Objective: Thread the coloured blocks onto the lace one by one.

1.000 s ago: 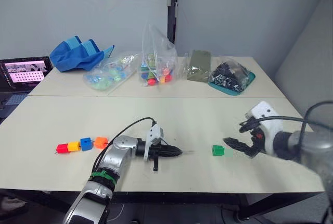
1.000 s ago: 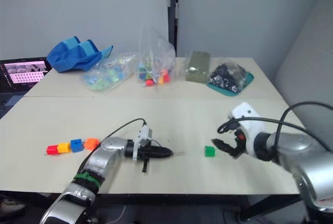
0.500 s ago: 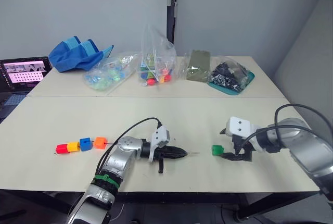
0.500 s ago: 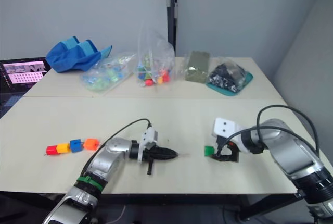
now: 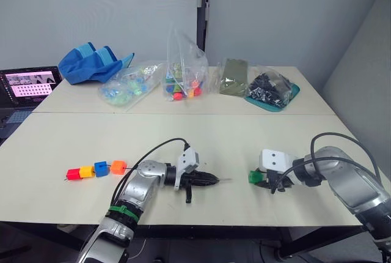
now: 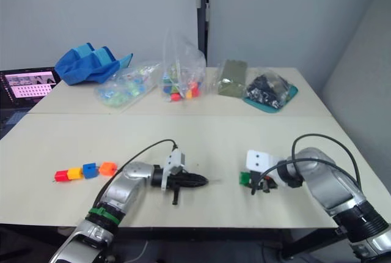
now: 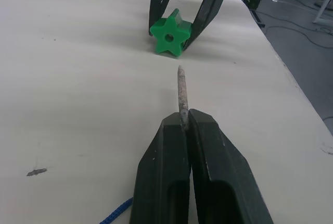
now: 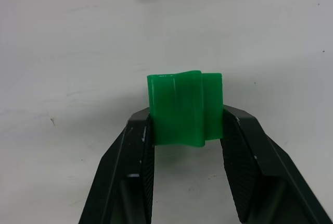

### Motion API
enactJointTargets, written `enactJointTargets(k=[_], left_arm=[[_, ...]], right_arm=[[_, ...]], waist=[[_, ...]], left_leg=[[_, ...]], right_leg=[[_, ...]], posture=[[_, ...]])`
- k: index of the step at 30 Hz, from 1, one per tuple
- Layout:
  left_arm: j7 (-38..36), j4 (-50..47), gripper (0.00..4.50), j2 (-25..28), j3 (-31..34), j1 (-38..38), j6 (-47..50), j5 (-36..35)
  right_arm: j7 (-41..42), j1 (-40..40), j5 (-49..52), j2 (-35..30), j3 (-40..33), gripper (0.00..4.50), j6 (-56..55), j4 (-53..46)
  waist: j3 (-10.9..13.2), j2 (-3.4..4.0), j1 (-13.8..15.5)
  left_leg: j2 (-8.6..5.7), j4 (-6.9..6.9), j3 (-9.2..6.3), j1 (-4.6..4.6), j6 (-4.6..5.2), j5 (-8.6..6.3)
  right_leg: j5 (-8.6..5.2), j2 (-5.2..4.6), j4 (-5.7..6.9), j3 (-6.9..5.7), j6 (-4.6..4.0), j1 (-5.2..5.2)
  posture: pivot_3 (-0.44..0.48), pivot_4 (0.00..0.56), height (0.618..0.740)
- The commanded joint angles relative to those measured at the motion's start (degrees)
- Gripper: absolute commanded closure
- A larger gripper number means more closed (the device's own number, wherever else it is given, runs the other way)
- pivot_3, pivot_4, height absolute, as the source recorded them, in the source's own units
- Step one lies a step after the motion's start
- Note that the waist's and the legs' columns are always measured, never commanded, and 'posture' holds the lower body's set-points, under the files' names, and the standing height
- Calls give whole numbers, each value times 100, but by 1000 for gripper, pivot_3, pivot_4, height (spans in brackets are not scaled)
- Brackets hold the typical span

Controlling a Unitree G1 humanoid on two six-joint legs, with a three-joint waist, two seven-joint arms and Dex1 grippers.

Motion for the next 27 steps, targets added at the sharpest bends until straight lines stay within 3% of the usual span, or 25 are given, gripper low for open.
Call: enactJointTargets(k=[1,14,27], left_arm=[[-68,-170,4500,-49,-59,-93,-19,-56],[-102,-40,4500,-120,-216,-214,-138,53],[-81,293,4500,-86,-209,-383,-413,213]], right_arm=[[3,72,143,33,-230,3207,258,-457],[-45,109,26,388,-10,3207,598,-844],[80,159,-50,342,20,3207,487,-838]], waist=[[0,0,1],[0,0,-1],[0,0,1]], left_leg=[[0,0,0,0,0,0],[0,3,0,0,-1,1],[0,5,-1,0,-1,1]], right_leg=[[0,0,0,0,0,0],[1,0,2,0,0,2],[1,0,3,-1,1,2]], posture=[[0,150,740],[0,150,740],[0,150,740]])
